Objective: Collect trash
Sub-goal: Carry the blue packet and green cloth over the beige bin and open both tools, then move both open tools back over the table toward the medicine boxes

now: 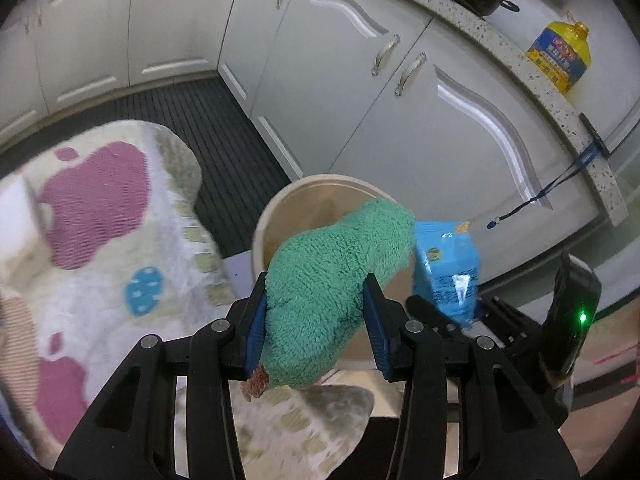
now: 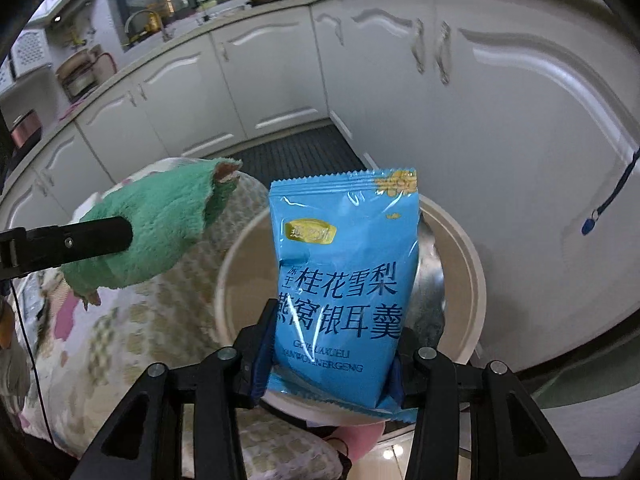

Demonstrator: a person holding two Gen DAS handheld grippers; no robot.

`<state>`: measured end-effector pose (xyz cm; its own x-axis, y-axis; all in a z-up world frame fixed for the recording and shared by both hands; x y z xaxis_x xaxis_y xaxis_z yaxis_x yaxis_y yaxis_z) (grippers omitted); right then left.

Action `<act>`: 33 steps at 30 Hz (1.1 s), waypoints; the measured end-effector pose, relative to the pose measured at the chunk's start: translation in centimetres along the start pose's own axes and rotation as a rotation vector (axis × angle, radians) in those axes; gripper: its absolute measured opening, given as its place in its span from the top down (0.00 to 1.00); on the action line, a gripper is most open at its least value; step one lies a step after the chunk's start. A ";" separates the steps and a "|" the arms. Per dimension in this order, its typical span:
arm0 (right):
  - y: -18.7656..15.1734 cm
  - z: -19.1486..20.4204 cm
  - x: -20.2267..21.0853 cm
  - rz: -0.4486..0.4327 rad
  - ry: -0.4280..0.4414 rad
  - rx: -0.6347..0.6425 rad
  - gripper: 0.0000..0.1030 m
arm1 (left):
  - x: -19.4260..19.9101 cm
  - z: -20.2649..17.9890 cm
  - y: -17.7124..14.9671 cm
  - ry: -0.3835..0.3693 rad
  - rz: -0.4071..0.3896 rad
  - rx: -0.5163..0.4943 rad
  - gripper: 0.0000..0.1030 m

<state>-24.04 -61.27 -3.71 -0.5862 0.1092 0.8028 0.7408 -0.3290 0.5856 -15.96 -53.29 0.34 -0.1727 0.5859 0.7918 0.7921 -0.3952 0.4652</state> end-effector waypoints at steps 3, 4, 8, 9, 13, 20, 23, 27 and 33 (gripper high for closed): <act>-0.1 -0.8 -1.2 0.012 -0.009 -0.028 0.51 | -1.7 -0.9 0.1 -0.049 0.017 0.004 0.55; 0.0 -1.2 -1.6 0.011 -0.014 -0.043 0.47 | -2.3 -1.3 0.0 -0.073 0.025 0.007 0.55; -0.3 -2.2 -2.4 0.028 -0.032 -0.079 0.42 | -3.5 -1.8 -0.3 -0.126 0.052 0.020 0.44; -0.4 -2.2 -2.4 0.027 -0.031 -0.079 0.42 | -3.4 -1.8 -0.4 -0.123 0.052 0.016 0.43; -0.7 -2.3 -2.4 0.031 -0.031 -0.075 0.42 | -2.4 -1.2 -0.5 -0.090 0.041 0.000 0.43; -1.0 -1.3 -1.5 0.018 -0.016 -0.079 0.42 | -0.1 -0.1 -0.6 -0.002 -0.002 -0.044 0.43; -0.8 -0.8 -1.0 0.007 -0.016 -0.067 0.42 | 0.7 0.3 -0.7 0.029 -0.021 -0.060 0.43; -0.5 0.4 0.0 -0.011 -0.008 -0.047 0.42 | 1.9 0.9 -1.1 0.067 -0.043 -0.068 0.43; -0.1 3.0 1.5 -0.033 0.022 -0.013 0.42 | 4.6 2.0 -1.7 0.145 -0.102 -0.108 0.43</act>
Point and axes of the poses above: each gripper's, at about its wrist camera, not at the fingertips, and x roughly against the way its jaws point, z to its left, y to its top, the point moved 10 cm from there along -x, roughly the way its jaws point, and after that the axes turned 2 degrees about x, right-handed, at the moved point
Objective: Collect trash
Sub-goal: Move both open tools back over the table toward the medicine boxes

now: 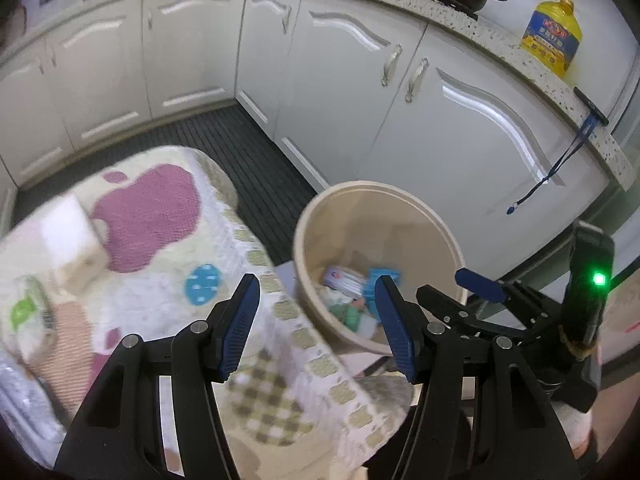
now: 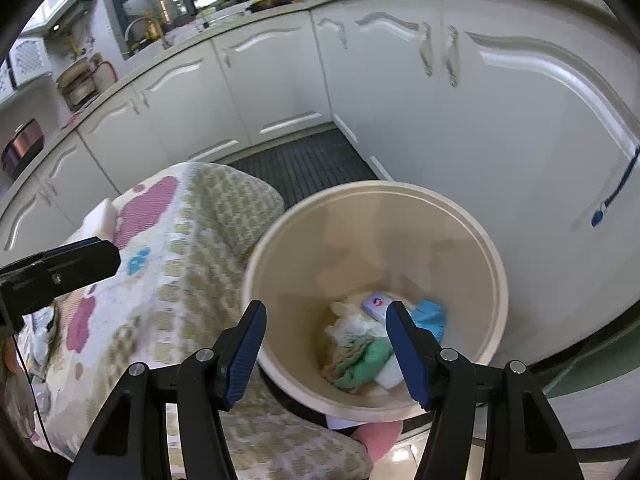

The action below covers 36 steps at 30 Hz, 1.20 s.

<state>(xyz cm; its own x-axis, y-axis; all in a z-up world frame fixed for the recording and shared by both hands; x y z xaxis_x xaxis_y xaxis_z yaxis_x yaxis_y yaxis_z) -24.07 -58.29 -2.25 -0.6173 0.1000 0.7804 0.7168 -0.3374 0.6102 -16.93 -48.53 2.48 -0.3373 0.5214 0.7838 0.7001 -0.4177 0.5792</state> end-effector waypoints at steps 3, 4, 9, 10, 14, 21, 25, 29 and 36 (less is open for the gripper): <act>0.4 1.8 0.7 -0.013 0.019 0.024 0.42 | 1.5 1.1 -0.3 0.049 -0.035 -0.009 0.43; 0.5 2.4 0.9 -0.019 0.027 0.031 0.42 | 1.9 1.3 -0.4 0.059 -0.042 -0.010 0.43; 0.7 5.2 1.8 -0.039 0.055 0.066 0.42 | 4.0 3.0 -1.2 0.079 -0.066 0.006 0.43; 0.8 5.9 2.0 -0.045 0.062 0.073 0.41 | 4.5 3.5 -1.4 0.082 -0.073 0.016 0.43; 0.7 7.9 2.5 -0.055 0.083 0.091 0.41 | 6.0 5.1 -2.1 0.104 -0.098 0.042 0.43; 0.2 11.5 3.0 -0.062 0.120 0.126 0.39 | 8.1 7.4 -3.1 0.146 -0.130 0.066 0.43; 0.0 13.0 3.3 -0.063 0.135 0.146 0.38 | 9.1 8.3 -3.8 0.171 -0.142 0.055 0.43; -0.2 14.5 3.5 -0.065 0.148 0.163 0.38 | 10.1 9.1 -4.3 0.185 -0.152 0.052 0.43; -0.3 17.1 3.7 -0.064 0.173 0.198 0.38 | 11.7 10.9 -5.3 0.192 -0.166 0.081 0.43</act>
Point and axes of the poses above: each gripper's, at about its wrist camera, not at the fingertips, and x roughly against the way its jaws point, z to its left, y to its top, the point moved 10 cm from there along -x, roughly the way its jaws point, and after that the axes turned 2 degrees about x, right-handed, at the moved point
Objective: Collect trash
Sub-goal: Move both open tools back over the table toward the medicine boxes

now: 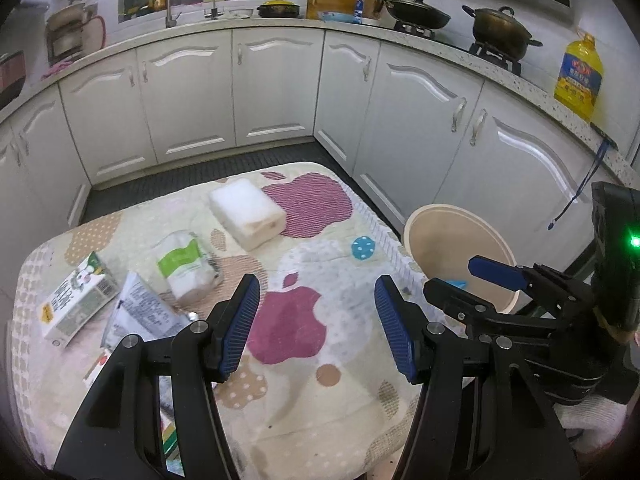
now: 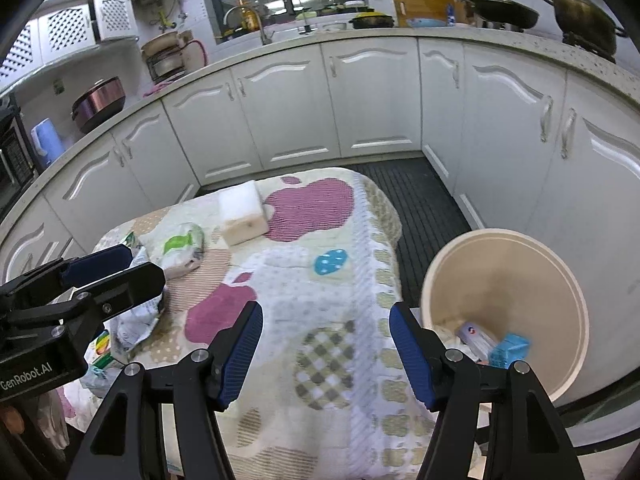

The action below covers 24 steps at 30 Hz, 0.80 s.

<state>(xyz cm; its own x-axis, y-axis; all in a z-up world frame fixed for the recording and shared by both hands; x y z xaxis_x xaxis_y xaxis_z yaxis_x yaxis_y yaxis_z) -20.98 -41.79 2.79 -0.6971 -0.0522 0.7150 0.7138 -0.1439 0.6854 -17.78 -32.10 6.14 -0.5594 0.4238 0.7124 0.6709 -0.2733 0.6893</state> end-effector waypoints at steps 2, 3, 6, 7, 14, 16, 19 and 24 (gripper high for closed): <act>0.1 0.7 -0.1 0.000 0.007 0.010 0.38 | 0.4 0.5 -0.2 0.004 -0.002 0.009 0.43; 0.2 1.0 -0.1 -0.001 0.010 0.015 0.38 | 0.6 0.9 -0.3 0.007 -0.003 0.014 0.43; 0.3 2.1 -0.3 -0.002 0.021 0.025 0.38 | 1.2 1.7 -0.6 0.021 -0.006 0.024 0.43; 0.3 2.4 -0.4 -0.002 0.025 0.028 0.38 | 1.5 2.1 -0.7 0.024 -0.008 0.030 0.43; 0.2 4.8 -1.1 0.011 0.047 0.055 0.38 | 2.4 4.4 -1.6 0.046 -0.008 0.064 0.43; 0.2 5.6 -1.2 0.012 0.056 0.065 0.38 | 2.6 5.2 -1.9 0.053 -0.006 0.078 0.43; 0.1 6.4 -1.4 0.017 0.066 0.076 0.38 | 2.9 6.4 -2.4 0.054 -0.002 0.103 0.43; -0.2 7.8 -1.8 0.033 0.082 0.096 0.38 | 3.9 9.3 -3.7 0.040 0.027 0.173 0.43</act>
Point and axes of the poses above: each gripper's, at about its wrist camera, not at the fingertips, and x roughly against the way its jaws point, z to its left, y to its top, the point moved 10 cm from there along -x, roughly the way its jaws point, and after that the axes turned 2 degrees about x, right-handed, at the moved point
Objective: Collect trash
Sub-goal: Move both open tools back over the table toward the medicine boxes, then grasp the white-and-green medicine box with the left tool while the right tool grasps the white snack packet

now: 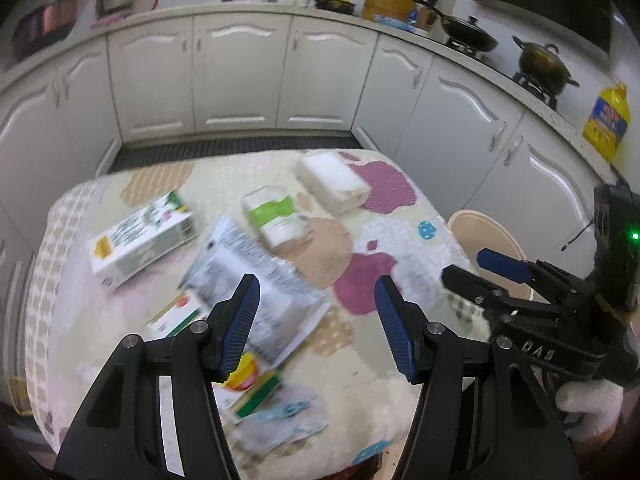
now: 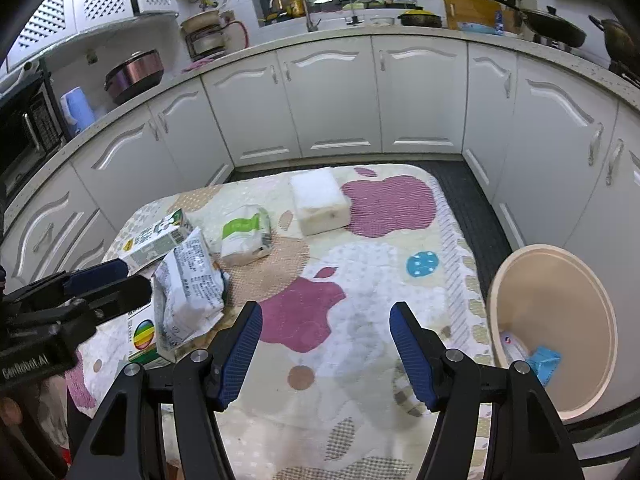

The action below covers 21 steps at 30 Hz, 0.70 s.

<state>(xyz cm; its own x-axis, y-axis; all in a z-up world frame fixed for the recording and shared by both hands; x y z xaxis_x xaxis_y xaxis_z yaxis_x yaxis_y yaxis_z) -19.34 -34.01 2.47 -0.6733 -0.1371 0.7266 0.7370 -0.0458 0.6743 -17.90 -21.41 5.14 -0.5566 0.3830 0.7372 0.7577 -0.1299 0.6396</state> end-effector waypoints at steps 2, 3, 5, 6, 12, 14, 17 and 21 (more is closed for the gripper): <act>-0.1 0.5 -0.2 0.005 0.011 0.004 0.38 | 0.4 1.9 -0.3 0.010 0.014 0.035 0.43; -0.1 0.6 -0.3 0.008 0.017 0.004 0.38 | 0.4 2.9 -0.5 0.013 0.022 0.052 0.43; -0.2 1.1 -0.8 0.019 0.033 0.006 0.38 | 0.7 4.8 -1.0 0.022 0.040 0.086 0.43; -0.3 1.3 -1.0 0.024 0.039 0.007 0.38 | 0.9 5.6 -1.2 0.027 0.048 0.101 0.43; -0.4 3.6 -2.6 0.054 0.118 0.022 0.38 | 0.9 9.2 -3.3 0.038 0.105 0.166 0.43; -0.4 4.7 -3.2 0.063 0.140 0.039 0.38 | 0.7 9.7 -4.4 0.027 0.133 0.187 0.43; -0.2 6.8 -4.3 0.080 0.187 0.073 0.36 | 0.3 10.0 -5.3 0.018 0.160 0.206 0.43; 0.0 9.2 -6.4 0.118 0.251 0.111 0.31 | 0.8 10.7 -5.7 0.021 0.162 0.219 0.43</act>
<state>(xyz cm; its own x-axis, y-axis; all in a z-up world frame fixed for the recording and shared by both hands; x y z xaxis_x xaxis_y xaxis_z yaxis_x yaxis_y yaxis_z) -15.62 -24.00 -0.98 -0.5373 -0.3761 0.7549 0.7891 0.0917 0.6073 -19.02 -10.55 -0.31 -0.4274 0.3538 0.8320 0.8918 0.0136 0.4523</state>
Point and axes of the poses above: each gripper's, at about its wrist camera, not at the fingertips, and x roughly against the way its jaws point, z to its left, y to its top, the point moved 10 cm from there along -x, roughly the way its jaws point, and after that the axes turned 2 degrees about x, right-handed, at the moved point
